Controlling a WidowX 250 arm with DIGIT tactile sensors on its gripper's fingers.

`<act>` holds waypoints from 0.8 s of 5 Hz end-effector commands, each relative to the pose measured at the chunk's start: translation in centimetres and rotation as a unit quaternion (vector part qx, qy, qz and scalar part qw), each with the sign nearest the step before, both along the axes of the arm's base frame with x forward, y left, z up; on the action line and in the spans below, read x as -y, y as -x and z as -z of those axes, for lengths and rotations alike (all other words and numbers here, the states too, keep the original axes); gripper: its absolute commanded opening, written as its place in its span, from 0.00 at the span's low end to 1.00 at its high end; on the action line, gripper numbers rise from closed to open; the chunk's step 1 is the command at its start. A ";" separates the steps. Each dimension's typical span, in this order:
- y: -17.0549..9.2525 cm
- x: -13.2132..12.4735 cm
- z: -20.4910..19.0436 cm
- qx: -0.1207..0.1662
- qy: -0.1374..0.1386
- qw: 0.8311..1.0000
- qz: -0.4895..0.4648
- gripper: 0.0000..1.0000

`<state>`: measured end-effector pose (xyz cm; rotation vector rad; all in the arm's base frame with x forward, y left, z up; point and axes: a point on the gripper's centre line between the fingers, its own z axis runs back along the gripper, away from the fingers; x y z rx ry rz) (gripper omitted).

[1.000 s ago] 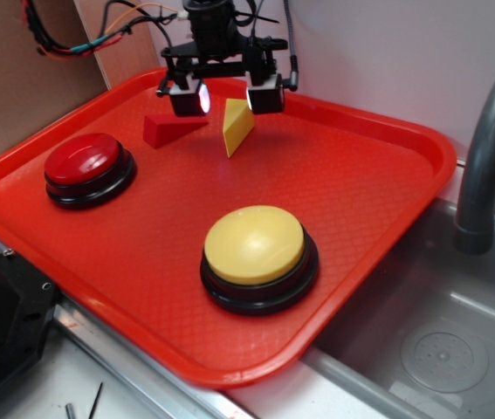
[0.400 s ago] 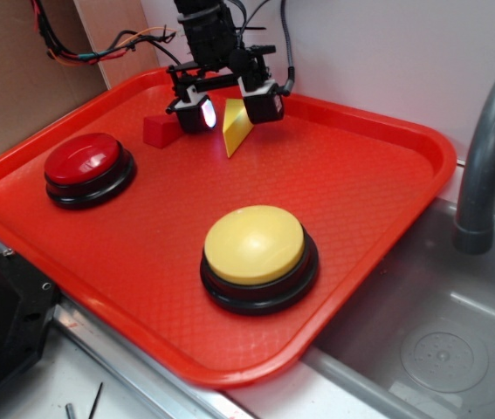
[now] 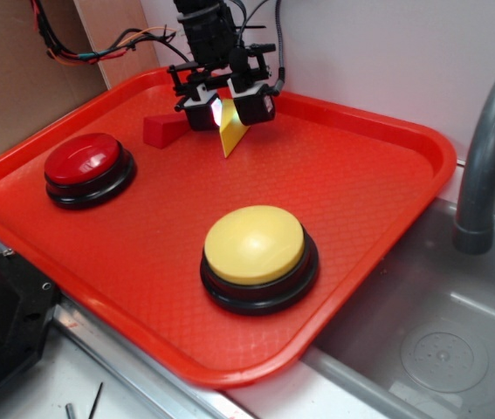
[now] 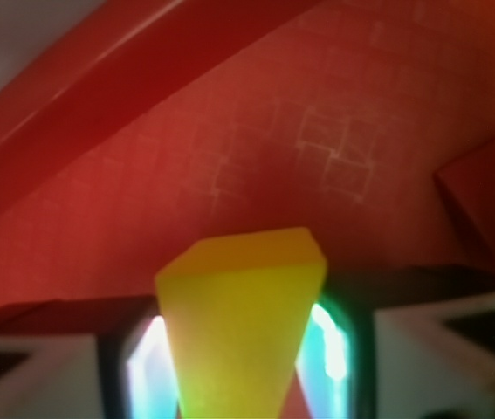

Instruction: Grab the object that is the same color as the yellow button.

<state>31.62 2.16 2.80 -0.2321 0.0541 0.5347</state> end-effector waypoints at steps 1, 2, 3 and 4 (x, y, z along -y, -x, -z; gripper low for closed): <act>-0.4 -0.8 -3.4 0.057 -0.054 0.996 -0.044 0.00; 0.7 -0.6 -6.0 0.069 -0.062 0.995 -0.033 0.00; 1.9 0.0 -8.4 0.085 -0.069 0.994 -0.030 0.00; 4.9 1.3 -12.3 0.083 -0.040 0.996 0.007 0.00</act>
